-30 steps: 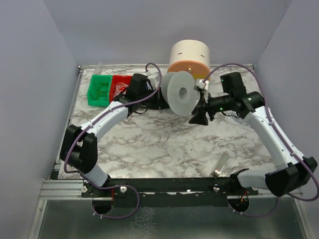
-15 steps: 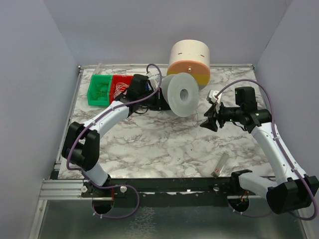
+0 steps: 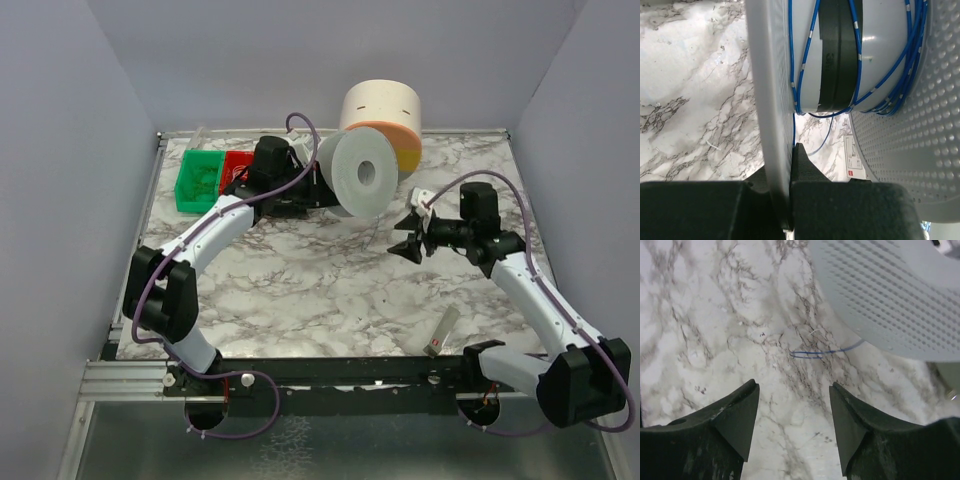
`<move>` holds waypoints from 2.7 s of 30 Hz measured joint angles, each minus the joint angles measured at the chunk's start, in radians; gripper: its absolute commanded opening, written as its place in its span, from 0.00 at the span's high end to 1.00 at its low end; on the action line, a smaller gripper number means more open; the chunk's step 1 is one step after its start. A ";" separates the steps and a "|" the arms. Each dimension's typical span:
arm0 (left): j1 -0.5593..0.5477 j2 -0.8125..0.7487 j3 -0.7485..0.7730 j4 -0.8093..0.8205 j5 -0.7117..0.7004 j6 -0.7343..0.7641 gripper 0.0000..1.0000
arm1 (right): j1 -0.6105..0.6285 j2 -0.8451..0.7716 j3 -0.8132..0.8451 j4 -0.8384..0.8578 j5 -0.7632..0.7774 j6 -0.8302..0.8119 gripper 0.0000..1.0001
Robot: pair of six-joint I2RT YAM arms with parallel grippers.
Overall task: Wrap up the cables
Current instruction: Wrap the cable around the cable reel.
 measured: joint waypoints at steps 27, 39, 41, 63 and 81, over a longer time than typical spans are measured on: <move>0.008 0.023 0.012 -0.061 -0.053 0.001 1.00 | 0.640 0.196 0.084 -0.229 0.683 -1.041 0.31; 0.008 0.023 0.012 -0.061 -0.053 0.004 1.00 | 0.719 0.322 0.114 -0.180 1.010 -1.012 0.42; 0.008 0.023 0.012 -0.061 -0.053 0.004 1.00 | 0.724 0.339 0.115 -0.163 1.042 -1.011 0.45; 0.029 0.011 -0.024 -0.036 -0.002 0.022 1.00 | 0.607 0.267 0.246 -0.262 0.820 -0.681 0.99; 0.038 -0.035 -0.088 0.087 0.222 0.016 1.00 | -0.199 0.245 0.185 -0.155 -0.387 -0.255 0.99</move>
